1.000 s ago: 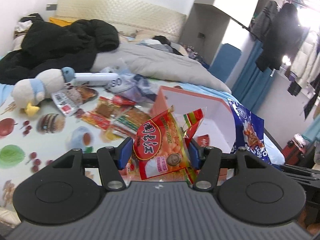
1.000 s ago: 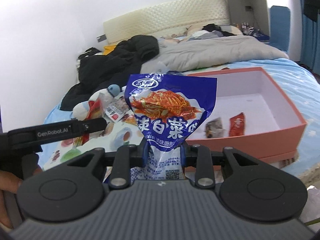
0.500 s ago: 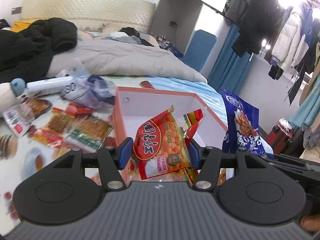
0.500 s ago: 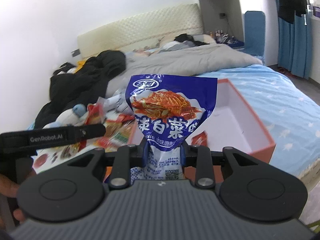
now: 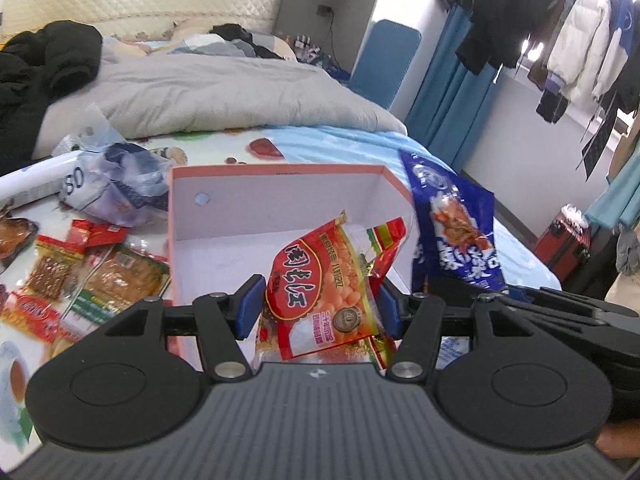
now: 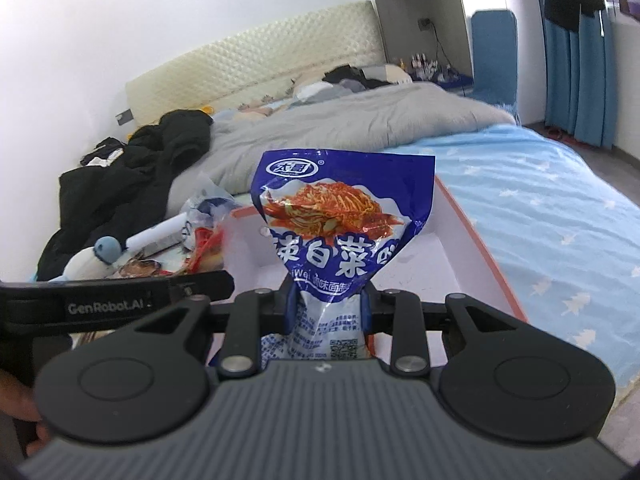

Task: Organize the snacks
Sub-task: 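Carry both snack bags over the pink box with both tools, then open both tools to drop the bags into the pink box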

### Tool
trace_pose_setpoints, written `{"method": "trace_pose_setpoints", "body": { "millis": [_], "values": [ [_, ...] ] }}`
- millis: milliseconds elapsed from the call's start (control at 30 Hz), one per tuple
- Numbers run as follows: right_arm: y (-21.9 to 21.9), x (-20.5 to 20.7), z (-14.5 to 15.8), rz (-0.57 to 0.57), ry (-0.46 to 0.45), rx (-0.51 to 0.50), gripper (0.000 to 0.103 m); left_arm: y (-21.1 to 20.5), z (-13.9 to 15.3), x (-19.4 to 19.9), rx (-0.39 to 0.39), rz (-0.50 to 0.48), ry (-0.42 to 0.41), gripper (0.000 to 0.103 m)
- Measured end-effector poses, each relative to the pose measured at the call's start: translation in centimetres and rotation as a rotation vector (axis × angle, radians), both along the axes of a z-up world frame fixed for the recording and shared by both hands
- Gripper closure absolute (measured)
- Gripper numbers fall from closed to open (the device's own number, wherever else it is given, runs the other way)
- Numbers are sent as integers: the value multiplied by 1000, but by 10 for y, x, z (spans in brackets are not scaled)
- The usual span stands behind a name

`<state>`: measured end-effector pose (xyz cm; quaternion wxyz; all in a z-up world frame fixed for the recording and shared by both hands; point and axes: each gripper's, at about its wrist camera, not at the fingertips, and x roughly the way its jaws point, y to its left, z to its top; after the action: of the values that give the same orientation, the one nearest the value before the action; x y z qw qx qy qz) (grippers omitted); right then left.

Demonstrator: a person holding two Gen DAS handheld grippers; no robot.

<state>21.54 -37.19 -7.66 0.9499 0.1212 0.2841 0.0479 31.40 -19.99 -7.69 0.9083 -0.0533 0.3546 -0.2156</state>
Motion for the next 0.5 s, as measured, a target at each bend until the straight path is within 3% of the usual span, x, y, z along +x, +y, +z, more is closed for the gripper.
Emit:
{"method": "trace_pose_setpoints", "body": {
  "millis": [267, 400, 500],
  "values": [
    [-7, 30, -31, 3, 76, 13, 70, -5, -27, 35, 16, -13, 55, 38],
    [-10, 36, -42, -6, 102, 35, 68, -3, -31, 41, 13, -11, 70, 26],
    [-11, 37, -45, -24, 123, 55, 59, 2, -31, 39, 1, -14, 80, 22]
  ]
}}
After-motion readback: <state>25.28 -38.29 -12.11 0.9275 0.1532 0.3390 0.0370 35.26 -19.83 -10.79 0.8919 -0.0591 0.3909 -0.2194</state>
